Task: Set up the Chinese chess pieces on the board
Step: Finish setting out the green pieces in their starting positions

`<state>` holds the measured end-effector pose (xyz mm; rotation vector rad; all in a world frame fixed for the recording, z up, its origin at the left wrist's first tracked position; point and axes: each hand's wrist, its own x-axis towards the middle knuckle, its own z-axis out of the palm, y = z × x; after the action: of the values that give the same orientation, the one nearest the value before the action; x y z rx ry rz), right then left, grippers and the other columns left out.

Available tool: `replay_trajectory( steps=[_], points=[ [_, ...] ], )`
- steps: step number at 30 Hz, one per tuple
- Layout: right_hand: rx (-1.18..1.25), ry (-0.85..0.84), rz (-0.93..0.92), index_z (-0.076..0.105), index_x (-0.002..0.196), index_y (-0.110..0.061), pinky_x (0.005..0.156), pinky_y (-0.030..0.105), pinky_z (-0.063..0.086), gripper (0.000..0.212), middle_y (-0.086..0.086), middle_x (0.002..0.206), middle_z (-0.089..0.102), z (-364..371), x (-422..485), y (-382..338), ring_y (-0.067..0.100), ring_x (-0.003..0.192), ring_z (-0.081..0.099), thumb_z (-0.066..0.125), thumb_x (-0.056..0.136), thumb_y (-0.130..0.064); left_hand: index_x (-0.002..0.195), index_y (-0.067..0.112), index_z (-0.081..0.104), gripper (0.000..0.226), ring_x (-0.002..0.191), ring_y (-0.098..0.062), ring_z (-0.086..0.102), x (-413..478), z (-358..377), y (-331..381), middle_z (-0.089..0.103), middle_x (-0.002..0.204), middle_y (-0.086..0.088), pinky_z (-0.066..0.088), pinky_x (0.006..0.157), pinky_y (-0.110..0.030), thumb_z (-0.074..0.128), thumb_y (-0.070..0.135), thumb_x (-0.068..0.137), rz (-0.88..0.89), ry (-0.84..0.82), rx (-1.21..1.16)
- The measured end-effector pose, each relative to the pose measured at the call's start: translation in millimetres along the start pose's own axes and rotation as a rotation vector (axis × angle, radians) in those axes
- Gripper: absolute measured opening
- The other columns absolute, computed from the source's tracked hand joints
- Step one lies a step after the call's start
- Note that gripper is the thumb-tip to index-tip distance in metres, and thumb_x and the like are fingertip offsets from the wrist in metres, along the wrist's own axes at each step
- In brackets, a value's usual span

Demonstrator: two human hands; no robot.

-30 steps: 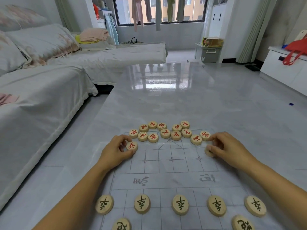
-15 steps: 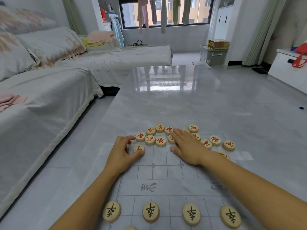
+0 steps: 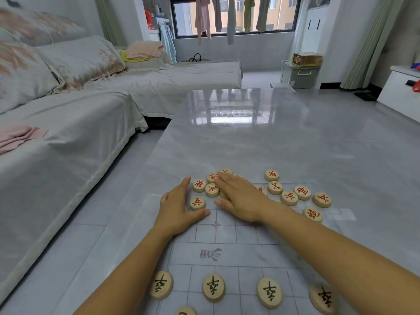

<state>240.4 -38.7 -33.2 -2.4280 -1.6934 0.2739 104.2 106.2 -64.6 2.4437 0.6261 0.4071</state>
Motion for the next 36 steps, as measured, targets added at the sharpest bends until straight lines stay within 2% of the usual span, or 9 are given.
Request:
replay_trajectory(
  steps=[8, 12, 16, 19, 22, 25, 27, 30, 36],
  points=[
    [-0.039, -0.058, -0.098, 0.003, 0.148, -0.02, 0.119, 0.029, 0.001, 0.058, -0.005, 0.157, -0.007, 21.4, -5.0, -16.7, 0.008, 0.144, -0.007, 0.026, 0.098, -0.039, 0.137, 0.023, 0.033, 0.101, 0.121, -0.014, 0.045, 0.1, 1.2, -3.6, 0.05, 0.133, 0.005, 0.026, 0.107, -0.032, 0.052, 0.071, 0.05, 0.042, 0.022, -0.02],
    [0.113, -0.06, -0.12, 0.013, 0.147, -0.021, 0.114, 0.021, 0.004, 0.052, -0.004, 0.157, 0.008, 7.3, -28.6, -20.6, 0.009, 0.144, 0.006, 0.031, 0.099, -0.031, 0.128, 0.021, 0.042, 0.094, 0.109, -0.016, 0.05, 1.3, 1.9, -3.9, 0.053, 0.118, 0.004, 0.036, 0.102, -0.038, 0.054, 0.068, 0.048, 0.044, 0.073, -0.028],
    [0.381, 0.156, 0.143, 0.029, 0.143, -0.021, 0.111, 0.029, 0.023, 0.044, 0.0, 0.15, 0.032, -19.6, -35.9, 15.3, 0.017, 0.136, 0.031, 0.032, 0.099, -0.023, 0.13, 0.025, 0.044, 0.091, 0.114, -0.015, 0.047, 2.6, 1.4, -6.7, 0.05, 0.124, 0.004, 0.035, 0.104, -0.038, 0.05, 0.071, 0.051, 0.066, 0.04, 0.005],
    [0.553, 0.356, 0.399, 0.04, 0.137, -0.021, 0.099, 0.026, 0.033, 0.039, 0.001, 0.144, 0.041, -32.9, -46.9, 61.8, 0.017, 0.126, 0.042, 0.032, 0.099, -0.02, 0.129, 0.026, 0.046, 0.09, 0.114, -0.014, 0.045, 3.2, 1.3, -6.1, 0.048, 0.125, 0.004, 0.033, 0.105, -0.037, 0.046, 0.072, 0.053, 0.075, 0.033, 0.03],
    [0.483, 0.432, 0.45, 0.055, 0.123, -0.018, 0.087, 0.023, 0.036, 0.031, 0.003, 0.131, 0.053, -38.0, -63.5, 89.7, 0.015, 0.108, 0.05, 0.038, 0.097, -0.015, 0.125, 0.026, 0.05, 0.085, 0.106, -0.01, 0.043, 3.3, 1.0, -4.5, 0.048, 0.121, 0.006, 0.034, 0.104, -0.038, 0.044, 0.072, 0.054, 0.066, 0.034, 0.023],
    [0.471, 0.362, 0.402, 0.063, 0.104, -0.023, 0.07, 0.02, 0.041, 0.023, 0.001, 0.115, 0.058, -36.8, -75.6, 93.3, 0.012, 0.09, 0.053, 0.044, 0.094, -0.013, 0.119, 0.025, 0.055, 0.073, 0.097, -0.008, 0.044, 2.8, 0.5, -4.1, 0.048, 0.111, 0.011, 0.038, 0.101, -0.042, 0.039, 0.068, 0.061, 0.059, 0.057, -0.015],
    [0.42, 0.321, 0.362, 0.063, 0.105, -0.022, 0.076, 0.02, 0.04, 0.024, 0.0, 0.116, 0.057, -33.3, -81.6, 94.4, 0.009, 0.092, 0.052, 0.045, 0.094, -0.011, 0.112, 0.026, 0.059, 0.064, 0.093, -0.01, 0.046, 2.4, 0.7, -4.1, 0.049, 0.105, 0.012, 0.039, 0.099, -0.043, 0.036, 0.064, 0.066, 0.053, 0.083, -0.06],
    [0.338, 0.352, 0.399, 0.054, 0.125, -0.016, 0.096, 0.025, 0.035, 0.032, 0.002, 0.134, 0.049, -29.2, -87.7, 102.3, 0.017, 0.119, 0.047, 0.042, 0.095, -0.013, 0.105, 0.027, 0.061, 0.058, 0.092, -0.011, 0.049, 2.1, 0.1, -2.7, 0.055, 0.1, 0.012, 0.04, 0.096, -0.043, 0.033, 0.062, 0.068, 0.058, 0.093, -0.078],
    [0.163, 0.22, 0.452, 0.021, 0.145, -0.018, 0.115, 0.038, 0.016, 0.054, 0.003, 0.157, 0.011, -21.4, -60.6, 103.2, 0.023, 0.143, 0.015, 0.033, 0.097, -0.038, 0.115, 0.027, 0.059, 0.064, 0.097, -0.009, 0.048, 2.7, 1.1, -4.0, 0.058, 0.105, 0.012, 0.038, 0.099, -0.043, 0.03, 0.063, 0.07, 0.067, 0.086, -0.059]
  ],
)
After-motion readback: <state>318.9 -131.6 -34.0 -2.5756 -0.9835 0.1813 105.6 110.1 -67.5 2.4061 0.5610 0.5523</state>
